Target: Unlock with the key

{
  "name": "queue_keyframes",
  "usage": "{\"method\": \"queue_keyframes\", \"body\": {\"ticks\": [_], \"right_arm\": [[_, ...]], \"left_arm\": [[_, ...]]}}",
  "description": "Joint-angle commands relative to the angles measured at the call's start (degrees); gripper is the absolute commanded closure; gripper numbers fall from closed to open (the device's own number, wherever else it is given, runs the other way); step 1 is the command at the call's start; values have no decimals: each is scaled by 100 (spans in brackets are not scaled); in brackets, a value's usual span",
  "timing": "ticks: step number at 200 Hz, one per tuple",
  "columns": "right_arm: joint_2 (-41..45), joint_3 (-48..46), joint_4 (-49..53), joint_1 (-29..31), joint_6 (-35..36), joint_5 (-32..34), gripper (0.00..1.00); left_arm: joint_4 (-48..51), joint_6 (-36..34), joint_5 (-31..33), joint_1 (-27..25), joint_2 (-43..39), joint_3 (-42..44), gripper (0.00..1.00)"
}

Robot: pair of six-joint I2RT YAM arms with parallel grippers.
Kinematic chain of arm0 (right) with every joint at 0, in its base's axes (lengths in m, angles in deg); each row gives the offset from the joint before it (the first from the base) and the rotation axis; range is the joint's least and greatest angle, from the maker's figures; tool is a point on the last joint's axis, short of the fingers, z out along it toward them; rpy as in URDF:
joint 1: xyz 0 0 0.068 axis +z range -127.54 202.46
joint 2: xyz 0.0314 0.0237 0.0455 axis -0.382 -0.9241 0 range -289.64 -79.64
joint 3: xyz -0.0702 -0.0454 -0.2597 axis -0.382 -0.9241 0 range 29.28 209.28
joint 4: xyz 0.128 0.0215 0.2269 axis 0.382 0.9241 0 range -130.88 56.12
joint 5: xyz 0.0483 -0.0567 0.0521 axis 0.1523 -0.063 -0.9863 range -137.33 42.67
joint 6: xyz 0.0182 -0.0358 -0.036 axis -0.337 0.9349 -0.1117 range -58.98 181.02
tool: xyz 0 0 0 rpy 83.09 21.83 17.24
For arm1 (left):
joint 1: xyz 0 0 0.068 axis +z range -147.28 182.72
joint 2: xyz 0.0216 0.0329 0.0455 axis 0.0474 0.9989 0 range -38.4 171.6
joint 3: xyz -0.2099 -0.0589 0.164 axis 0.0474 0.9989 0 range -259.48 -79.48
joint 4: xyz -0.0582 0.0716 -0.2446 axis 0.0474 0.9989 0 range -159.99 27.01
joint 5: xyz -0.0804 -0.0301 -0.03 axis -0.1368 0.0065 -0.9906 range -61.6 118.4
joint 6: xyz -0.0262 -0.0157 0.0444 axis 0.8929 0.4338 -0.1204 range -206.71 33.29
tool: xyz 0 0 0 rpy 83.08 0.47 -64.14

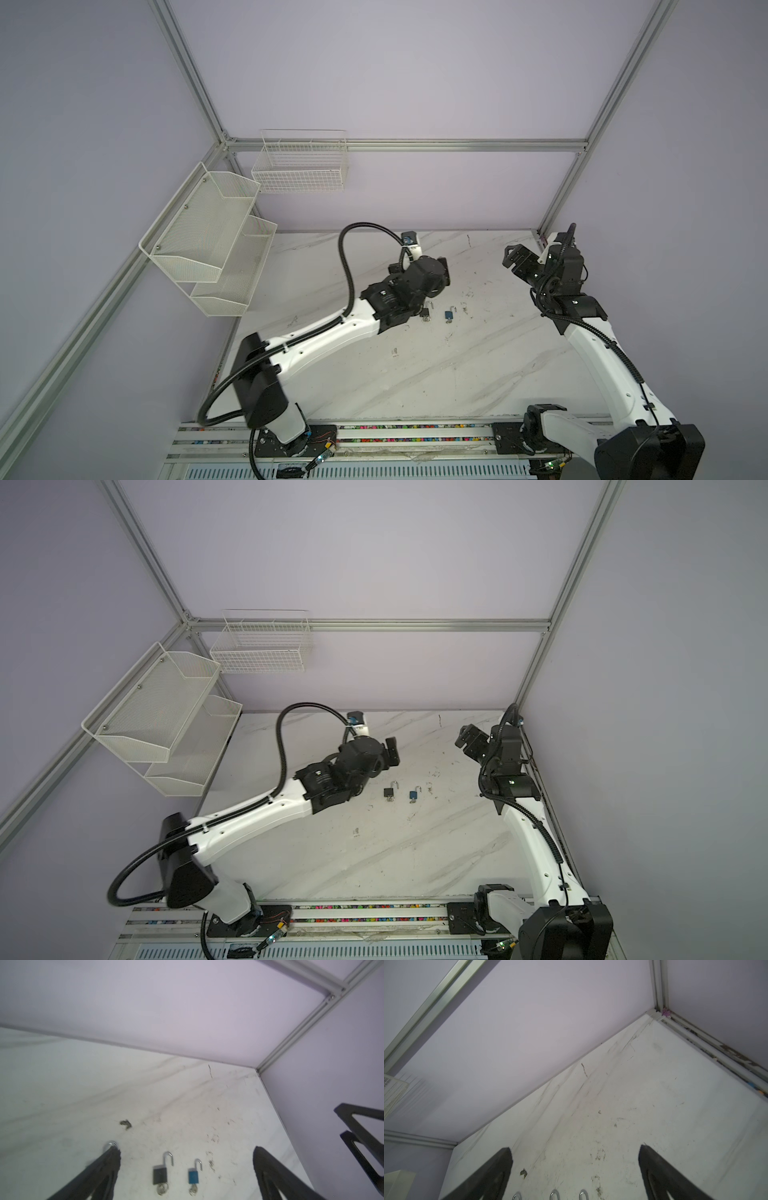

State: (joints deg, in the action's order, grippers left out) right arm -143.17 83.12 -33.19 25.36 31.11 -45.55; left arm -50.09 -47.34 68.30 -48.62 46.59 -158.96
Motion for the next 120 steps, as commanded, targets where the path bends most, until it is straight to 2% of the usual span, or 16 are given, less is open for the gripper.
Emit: {"method": "queue_keyframes", "body": {"ticks": [1, 19, 35, 47, 60, 74, 88, 109, 120], "right_arm": [[-53, -759, -1217, -8, 25, 997, 2], [-171, -1330, -2292, -8, 543, 1343, 3], [-452, -1698, -3127, -8, 1002, 1737, 3], [-755, -1967, -3810, -8, 1315, 1862, 3], [-1136, -2195, -4455, -4, 1612, 2008, 2], [-1483, -2457, -5299, -8, 2011, 1956, 3], [-1973, -2744, -6247, -7, 2202, 1739, 3], [-2408, -3099, -7427, -26, 2475, 1730, 3], [-2484, -3049, -7550, -26, 2643, 1242, 3]], "left_arm": [[102, -627, 651, 858, -1003, 1336, 0], [-104, -975, 650, 1854, -1900, 2424, 0], [-982, -1867, 660, 2662, -2518, 3477, 0], [-1690, -2442, 320, 3278, -2812, 4219, 0], [-2372, -2672, -44, 3880, -2925, 4868, 0], [-3275, -2678, -195, 4268, -2749, 5413, 0], [-4441, -3120, -251, 4447, -2334, 5845, 0], [-6590, -3638, -930, 4601, -1492, 6377, 0], [-7240, -3812, -1205, 4619, -1055, 6429, 0]]}}
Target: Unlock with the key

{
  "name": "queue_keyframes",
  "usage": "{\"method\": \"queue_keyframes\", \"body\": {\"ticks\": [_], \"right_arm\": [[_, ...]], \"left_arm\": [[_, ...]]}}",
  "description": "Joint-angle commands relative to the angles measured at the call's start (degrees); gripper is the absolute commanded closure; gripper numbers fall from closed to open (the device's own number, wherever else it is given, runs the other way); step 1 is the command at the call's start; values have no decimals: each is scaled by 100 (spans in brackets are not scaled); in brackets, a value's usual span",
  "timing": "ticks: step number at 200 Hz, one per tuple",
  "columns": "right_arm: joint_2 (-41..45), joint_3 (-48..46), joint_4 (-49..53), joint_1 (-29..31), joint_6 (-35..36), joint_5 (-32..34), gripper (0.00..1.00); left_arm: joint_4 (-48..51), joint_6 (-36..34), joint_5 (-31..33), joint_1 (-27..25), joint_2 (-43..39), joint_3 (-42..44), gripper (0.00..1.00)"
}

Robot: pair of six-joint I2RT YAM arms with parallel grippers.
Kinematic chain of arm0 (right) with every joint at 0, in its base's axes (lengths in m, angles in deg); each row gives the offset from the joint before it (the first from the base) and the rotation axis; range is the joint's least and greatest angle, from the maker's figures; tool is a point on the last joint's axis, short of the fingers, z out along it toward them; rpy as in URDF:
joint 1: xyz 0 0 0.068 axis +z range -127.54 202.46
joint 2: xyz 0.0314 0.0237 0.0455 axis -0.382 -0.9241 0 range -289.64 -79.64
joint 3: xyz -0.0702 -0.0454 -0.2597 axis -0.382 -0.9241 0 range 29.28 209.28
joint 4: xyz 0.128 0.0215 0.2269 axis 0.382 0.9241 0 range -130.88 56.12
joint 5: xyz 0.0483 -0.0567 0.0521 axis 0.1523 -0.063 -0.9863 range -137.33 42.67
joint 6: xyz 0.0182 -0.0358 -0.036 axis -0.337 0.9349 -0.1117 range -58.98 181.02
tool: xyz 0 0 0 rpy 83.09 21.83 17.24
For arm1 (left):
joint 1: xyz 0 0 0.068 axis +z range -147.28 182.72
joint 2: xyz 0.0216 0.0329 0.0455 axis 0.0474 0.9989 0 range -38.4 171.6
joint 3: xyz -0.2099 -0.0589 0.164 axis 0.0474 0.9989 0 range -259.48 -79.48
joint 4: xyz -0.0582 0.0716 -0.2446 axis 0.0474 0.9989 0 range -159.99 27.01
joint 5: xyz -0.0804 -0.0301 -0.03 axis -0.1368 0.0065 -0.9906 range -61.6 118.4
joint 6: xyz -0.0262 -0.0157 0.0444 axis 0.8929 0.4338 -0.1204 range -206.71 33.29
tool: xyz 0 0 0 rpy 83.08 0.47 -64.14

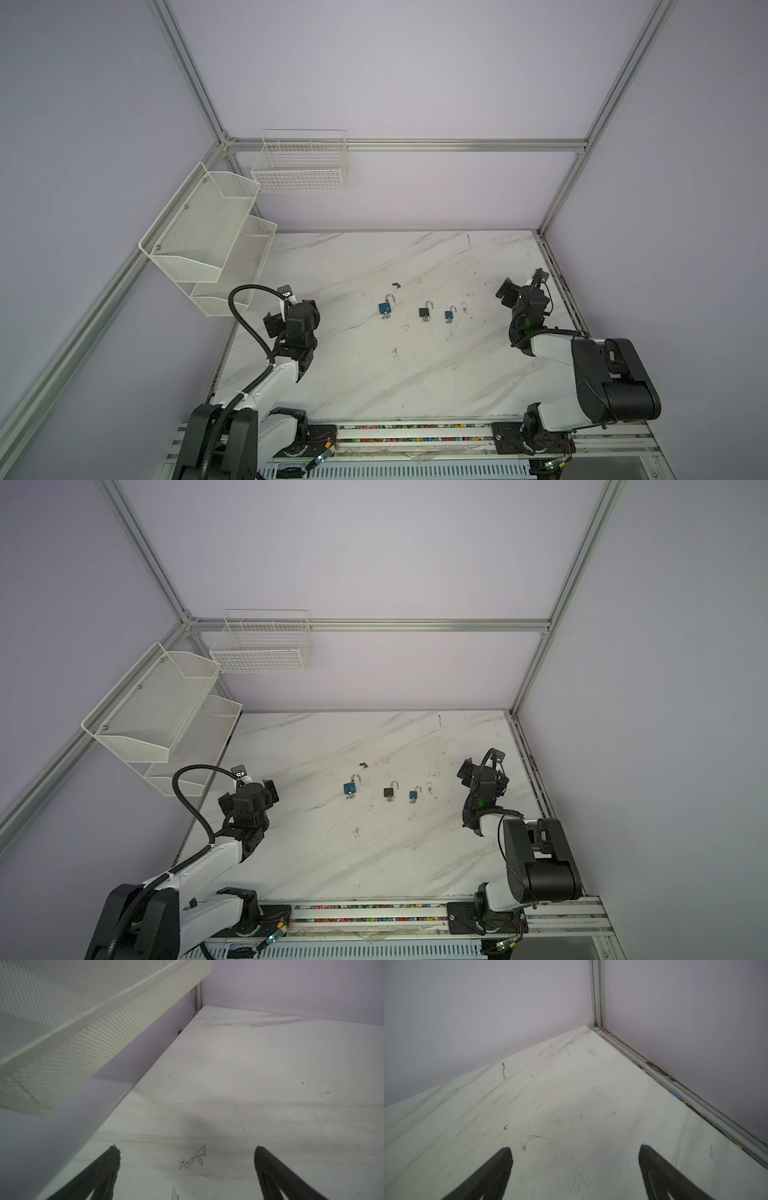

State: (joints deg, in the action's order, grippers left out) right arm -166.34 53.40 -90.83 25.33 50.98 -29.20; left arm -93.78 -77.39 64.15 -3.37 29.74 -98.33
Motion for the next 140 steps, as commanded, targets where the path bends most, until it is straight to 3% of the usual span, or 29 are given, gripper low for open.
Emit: {"method": "queue_keyframes", "body": {"ticks": [1, 39, 56, 64, 77, 88, 95, 140], "right_arm": [[-192, -80, -1836, -24, 703, -426, 3], [-1115, -445, -3596, -24, 1182, -1569, 3], [-1606, -532, -4330, -24, 1257, -1728, 3], [-1612, -331, -4102, -24, 1170, -1725, 3], [-1445, 384, -2273, 3, 1094, -1108, 2], [-1586, 249, -2844, 177, 1235, -830, 3], [-1510, 292, -2630, 184, 1223, -816, 3], [-1524, 255, -2720, 221, 1270, -867, 2]], "left_arm": [[-2909, -821, -815, 97, 665, 370, 0], [-4270, -1127, -1640, 98, 1883, 505, 0], [-5558, -1442, -1946, 117, 2572, 653, 0], [-5234, -1394, -1973, 123, 2443, 612, 0], [-4144, -1128, -1796, 185, 2198, 277, 0], [-3219, -836, -1266, 299, 2281, -288, 0], [-2880, -629, -1431, 435, 2187, -353, 0], [-3201, -652, -1627, 547, 2186, -218, 0]]}}
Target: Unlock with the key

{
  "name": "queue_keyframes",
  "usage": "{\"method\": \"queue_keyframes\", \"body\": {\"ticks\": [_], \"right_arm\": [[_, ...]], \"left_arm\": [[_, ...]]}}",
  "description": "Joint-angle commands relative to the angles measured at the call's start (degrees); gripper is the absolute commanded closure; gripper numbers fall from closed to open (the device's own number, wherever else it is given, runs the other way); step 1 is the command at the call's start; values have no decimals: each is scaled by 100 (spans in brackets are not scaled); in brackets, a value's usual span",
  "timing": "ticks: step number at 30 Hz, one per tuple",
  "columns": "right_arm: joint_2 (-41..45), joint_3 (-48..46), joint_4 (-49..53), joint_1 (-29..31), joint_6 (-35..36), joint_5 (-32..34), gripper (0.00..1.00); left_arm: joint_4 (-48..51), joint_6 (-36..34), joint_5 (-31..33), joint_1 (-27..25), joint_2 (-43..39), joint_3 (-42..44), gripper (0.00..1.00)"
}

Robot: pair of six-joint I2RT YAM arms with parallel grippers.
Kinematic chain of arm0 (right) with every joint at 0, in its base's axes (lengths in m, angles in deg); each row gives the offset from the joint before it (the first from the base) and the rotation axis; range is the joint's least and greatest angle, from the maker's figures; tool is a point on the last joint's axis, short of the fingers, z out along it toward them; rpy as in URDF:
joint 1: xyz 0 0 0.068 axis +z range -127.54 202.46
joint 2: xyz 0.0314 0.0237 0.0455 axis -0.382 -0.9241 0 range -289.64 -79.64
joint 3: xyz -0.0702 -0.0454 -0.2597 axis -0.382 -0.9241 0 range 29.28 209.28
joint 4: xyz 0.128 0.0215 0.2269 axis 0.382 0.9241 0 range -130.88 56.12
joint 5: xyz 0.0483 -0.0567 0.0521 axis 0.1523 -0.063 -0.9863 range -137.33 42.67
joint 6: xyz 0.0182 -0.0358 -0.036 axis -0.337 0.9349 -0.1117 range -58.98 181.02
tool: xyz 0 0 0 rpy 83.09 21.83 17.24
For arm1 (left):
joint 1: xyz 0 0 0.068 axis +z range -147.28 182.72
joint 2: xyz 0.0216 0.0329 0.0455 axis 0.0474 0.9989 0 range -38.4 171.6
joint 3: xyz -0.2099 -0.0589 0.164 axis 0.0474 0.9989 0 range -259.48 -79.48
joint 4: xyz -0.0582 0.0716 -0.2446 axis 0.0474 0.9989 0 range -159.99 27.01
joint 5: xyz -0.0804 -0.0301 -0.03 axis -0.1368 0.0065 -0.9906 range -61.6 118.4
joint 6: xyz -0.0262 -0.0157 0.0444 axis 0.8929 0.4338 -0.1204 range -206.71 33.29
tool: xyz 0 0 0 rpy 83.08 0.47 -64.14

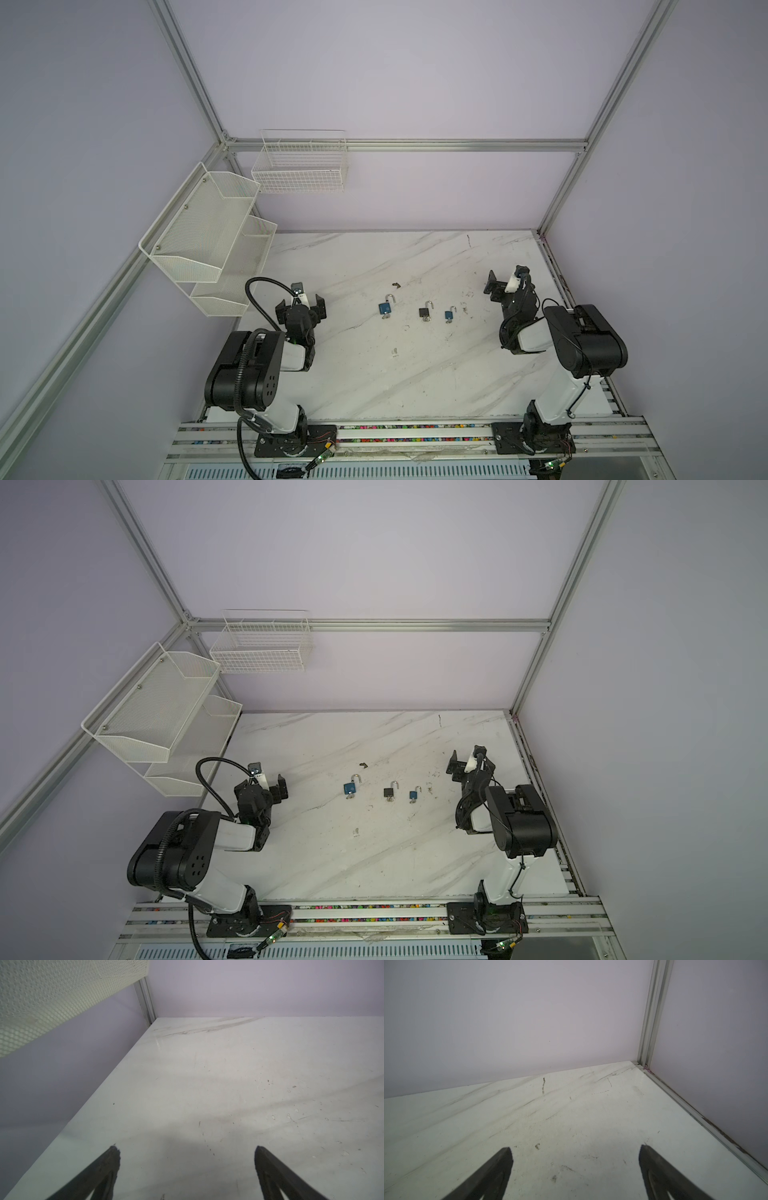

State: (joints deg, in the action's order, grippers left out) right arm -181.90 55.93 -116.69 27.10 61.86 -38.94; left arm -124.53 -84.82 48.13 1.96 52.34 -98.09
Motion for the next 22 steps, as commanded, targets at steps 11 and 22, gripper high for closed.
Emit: {"method": "queue_keyframes", "body": {"ticks": [11, 22], "right_arm": [[31, 11, -91, 45, 185, 107, 2], [39, 20, -70, 45, 197, 42, 3]], "left_arm": [[-108, 86, -28, 14, -74, -242, 0], [-109, 85, -21, 14, -74, -240, 0]]}}
